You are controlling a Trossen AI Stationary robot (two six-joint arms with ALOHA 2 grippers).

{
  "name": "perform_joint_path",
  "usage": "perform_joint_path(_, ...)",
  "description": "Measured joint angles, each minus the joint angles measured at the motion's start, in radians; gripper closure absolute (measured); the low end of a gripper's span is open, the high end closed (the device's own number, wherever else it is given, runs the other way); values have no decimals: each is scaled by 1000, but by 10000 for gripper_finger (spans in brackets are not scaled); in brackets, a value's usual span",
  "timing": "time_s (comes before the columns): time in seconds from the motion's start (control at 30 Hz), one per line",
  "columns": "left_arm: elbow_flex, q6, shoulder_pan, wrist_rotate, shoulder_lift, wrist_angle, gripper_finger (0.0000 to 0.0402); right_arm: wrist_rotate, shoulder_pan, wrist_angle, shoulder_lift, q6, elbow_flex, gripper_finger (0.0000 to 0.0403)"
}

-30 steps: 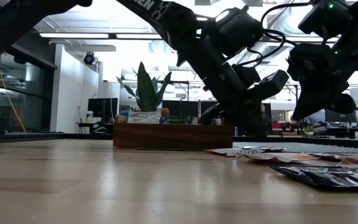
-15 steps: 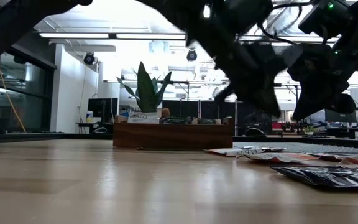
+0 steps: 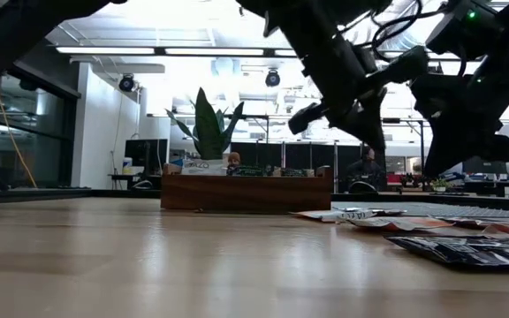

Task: Pick & Place Tea
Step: Put the brown tea bag into the right section of the wooden organizer

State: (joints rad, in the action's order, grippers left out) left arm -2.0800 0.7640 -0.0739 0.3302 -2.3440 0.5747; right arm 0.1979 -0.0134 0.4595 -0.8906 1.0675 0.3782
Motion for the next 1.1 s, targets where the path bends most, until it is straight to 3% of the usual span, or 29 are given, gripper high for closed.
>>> perform_joint_path(0.4, -2, 125, -72, 212, -12, -18, 401, 67, 0, -25, 2, 24, 0, 403)
perform_joint_path(0.67, -1, 280, -86, 178, -84, -39, 401, 84, 0, -31, 15, 32, 0, 403)
perform_joint_path(0.87, -5, 316, -98, 234, -124, -73, 401, 84, 0, -9, 38, 32, 0, 403)
perform_joint_path(1.1, -3, 373, -97, 206, -171, -52, 402, 83, 0, 7, 61, 32, 0, 403)
